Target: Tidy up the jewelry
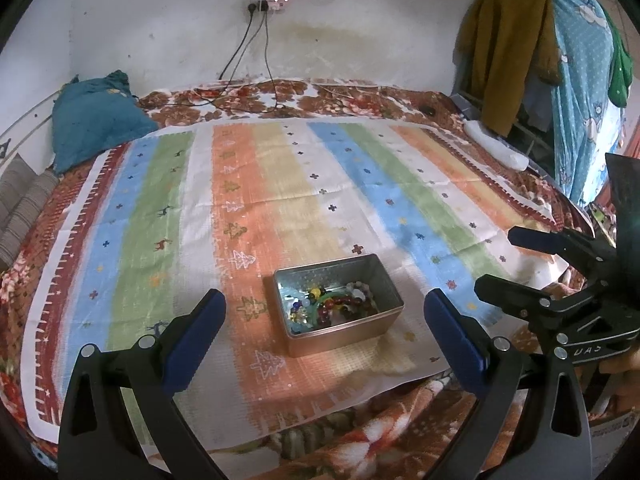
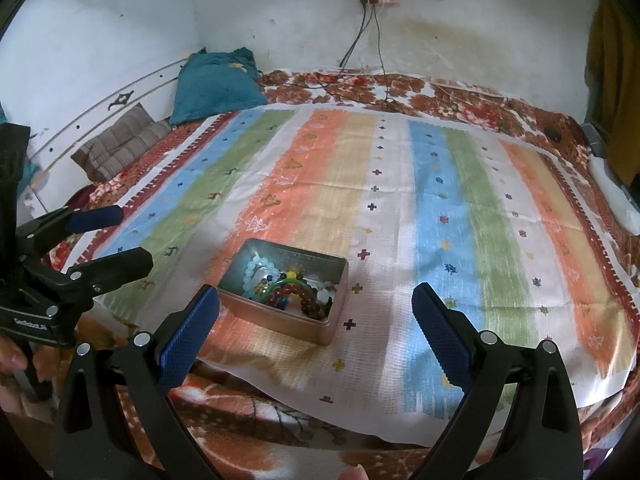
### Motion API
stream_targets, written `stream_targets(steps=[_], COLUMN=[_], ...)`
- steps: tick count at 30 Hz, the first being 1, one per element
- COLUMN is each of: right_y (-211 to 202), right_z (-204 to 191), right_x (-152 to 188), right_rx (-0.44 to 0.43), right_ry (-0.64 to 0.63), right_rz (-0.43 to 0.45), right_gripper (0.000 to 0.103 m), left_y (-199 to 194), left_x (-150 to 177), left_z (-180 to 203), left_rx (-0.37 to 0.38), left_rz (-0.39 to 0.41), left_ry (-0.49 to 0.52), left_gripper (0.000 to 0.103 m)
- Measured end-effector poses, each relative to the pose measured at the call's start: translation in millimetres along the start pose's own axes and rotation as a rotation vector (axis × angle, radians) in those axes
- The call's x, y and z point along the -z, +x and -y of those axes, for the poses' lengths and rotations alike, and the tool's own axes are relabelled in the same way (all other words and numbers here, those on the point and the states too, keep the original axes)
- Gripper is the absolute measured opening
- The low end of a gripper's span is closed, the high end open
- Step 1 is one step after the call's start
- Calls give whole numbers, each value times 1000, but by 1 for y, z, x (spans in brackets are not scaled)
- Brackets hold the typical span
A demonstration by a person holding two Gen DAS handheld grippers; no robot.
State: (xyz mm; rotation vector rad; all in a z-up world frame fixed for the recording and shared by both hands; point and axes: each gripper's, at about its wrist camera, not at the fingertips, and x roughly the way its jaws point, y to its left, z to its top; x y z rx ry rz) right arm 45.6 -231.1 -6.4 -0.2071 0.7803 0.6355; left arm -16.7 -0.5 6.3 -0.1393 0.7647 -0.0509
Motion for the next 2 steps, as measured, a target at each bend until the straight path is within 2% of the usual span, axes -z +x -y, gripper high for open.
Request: stream_targets(steps=[2], right_y=[0], right_z=[0], right_x=[0], right_rx=[0], right_ry=[0], right_rz=[1], right_gripper=[98], left_y=[1], left_x=[0], left_z=[0], left_rx=[-4], left_rz=[-2], left_ry=[-4], left_gripper=[97])
